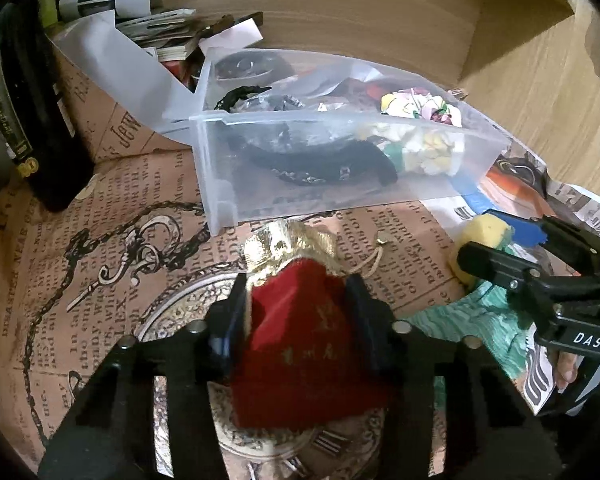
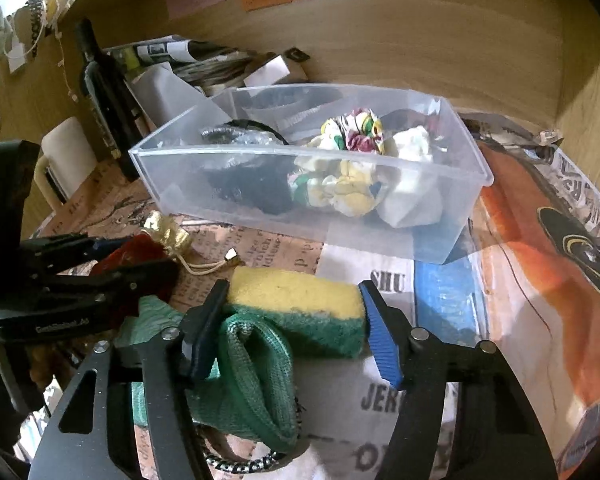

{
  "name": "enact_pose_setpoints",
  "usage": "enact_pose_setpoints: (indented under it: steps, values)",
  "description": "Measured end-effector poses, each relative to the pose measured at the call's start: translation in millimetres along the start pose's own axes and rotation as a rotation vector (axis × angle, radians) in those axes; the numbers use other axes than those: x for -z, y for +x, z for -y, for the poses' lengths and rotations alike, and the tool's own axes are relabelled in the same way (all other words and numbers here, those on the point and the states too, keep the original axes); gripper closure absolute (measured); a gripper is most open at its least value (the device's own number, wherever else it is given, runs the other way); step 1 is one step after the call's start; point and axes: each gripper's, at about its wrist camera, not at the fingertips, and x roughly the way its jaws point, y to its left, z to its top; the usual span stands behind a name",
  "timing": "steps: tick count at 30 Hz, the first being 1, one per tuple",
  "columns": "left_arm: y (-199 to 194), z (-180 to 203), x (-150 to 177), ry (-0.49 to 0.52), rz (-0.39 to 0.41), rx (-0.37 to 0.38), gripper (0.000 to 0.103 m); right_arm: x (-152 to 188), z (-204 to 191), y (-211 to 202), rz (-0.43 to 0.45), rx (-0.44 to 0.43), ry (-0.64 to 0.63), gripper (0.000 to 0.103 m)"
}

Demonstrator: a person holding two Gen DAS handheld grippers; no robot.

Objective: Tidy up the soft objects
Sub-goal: 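Grasp the red velvet pouch with the left tool while the right tool grasps the yellow-green sponge, then lower the pouch and sponge into the clear box and open both tools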

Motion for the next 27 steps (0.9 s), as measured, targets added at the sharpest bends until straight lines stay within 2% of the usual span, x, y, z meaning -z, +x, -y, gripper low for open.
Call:
enact_pose_setpoints:
  steps: [1, 4, 6, 20, 27]
  values:
    - [0.6, 0.0, -1.2, -0.001, 0.001, 0.002, 0.066, -0.1, -0.8, -1.6, 0.007, 0.001, -0.004, 0.044]
    - [-1.3, 0.8, -2.8, -0.003, 0.007, 0.009, 0.074, -2.3, -2.3, -5.1, 0.026, -0.002, -0.011, 0.044]
    - [-5.8, 1.8, -3.8, 0.001, 0.020, 0.008, 0.076, -4.2, -2.6, -8.4, 0.047, 0.005, -0.011, 0.044]
    - [-62.6, 6.5, -32.1, 0.014, 0.222, -0.008, 0.076, -27.3, 1.3, -31.3, 0.173, 0.033, 0.000, 0.044]
    - [-66.2, 9.9, -60.7, 0.005, 0.283, 0.009, 0.076, -43.8, 5.2, -36.8, 0.222, 0.043, -0.006, 0.044]
